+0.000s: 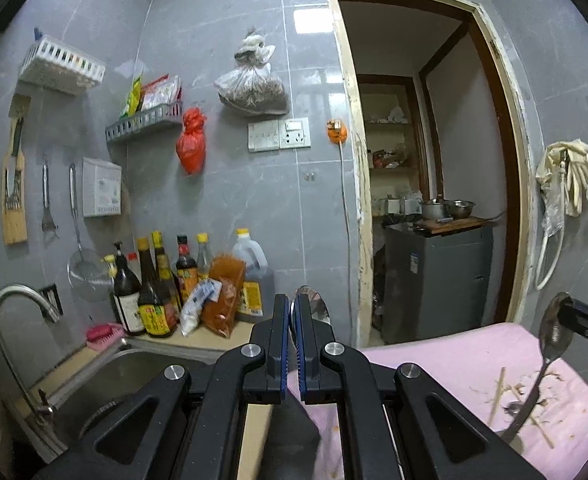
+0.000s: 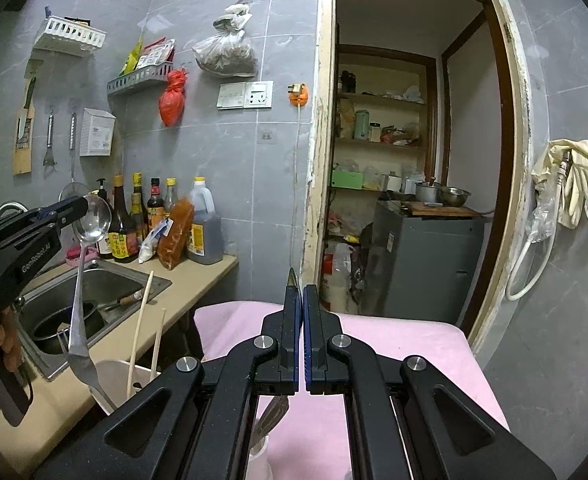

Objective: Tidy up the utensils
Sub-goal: 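Lift and carry the spoon with the left tool while the right tool carries its spoon to the caddy, then lower the spoon into the caddy and open the left tool while the right tool releases its spoon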

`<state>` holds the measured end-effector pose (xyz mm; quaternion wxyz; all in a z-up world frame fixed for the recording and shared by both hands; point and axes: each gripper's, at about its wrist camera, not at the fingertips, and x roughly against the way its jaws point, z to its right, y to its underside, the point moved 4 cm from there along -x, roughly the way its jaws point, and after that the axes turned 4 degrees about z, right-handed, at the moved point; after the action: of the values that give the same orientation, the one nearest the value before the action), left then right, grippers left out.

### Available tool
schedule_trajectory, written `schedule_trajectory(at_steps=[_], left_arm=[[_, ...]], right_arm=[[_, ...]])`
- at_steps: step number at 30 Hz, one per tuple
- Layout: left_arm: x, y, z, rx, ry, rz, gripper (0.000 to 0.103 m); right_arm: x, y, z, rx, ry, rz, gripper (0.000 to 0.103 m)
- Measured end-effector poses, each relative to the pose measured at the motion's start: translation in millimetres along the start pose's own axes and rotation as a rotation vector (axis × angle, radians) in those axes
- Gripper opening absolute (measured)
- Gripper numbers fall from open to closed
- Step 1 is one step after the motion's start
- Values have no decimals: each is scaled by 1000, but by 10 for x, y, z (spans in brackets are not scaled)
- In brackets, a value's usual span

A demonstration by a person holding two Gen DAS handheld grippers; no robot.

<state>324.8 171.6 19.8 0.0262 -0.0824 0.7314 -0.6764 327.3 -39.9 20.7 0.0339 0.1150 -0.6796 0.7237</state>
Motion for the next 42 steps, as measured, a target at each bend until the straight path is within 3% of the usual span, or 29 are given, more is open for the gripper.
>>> schedule_trajectory(at_steps=[9,21,25,30,42], left_arm=[[-127,232,110,-76,-65,64,4],[30,463,314,-197,-119,165,4],[65,517,415,-243,-107,186,4],[105,575,496,-258,-77,160,4],[220,681,377,-152,10,-21,7]], right_arm=[[-46,158,-70,0,41,11,2],[-73,276,-319,51,4,-8,2],[-64,324,-364,56,-9,-17,2],[-68,365,-366,53,-21,-28,2],[-93,443,-346,-12,-95,-71,4]])
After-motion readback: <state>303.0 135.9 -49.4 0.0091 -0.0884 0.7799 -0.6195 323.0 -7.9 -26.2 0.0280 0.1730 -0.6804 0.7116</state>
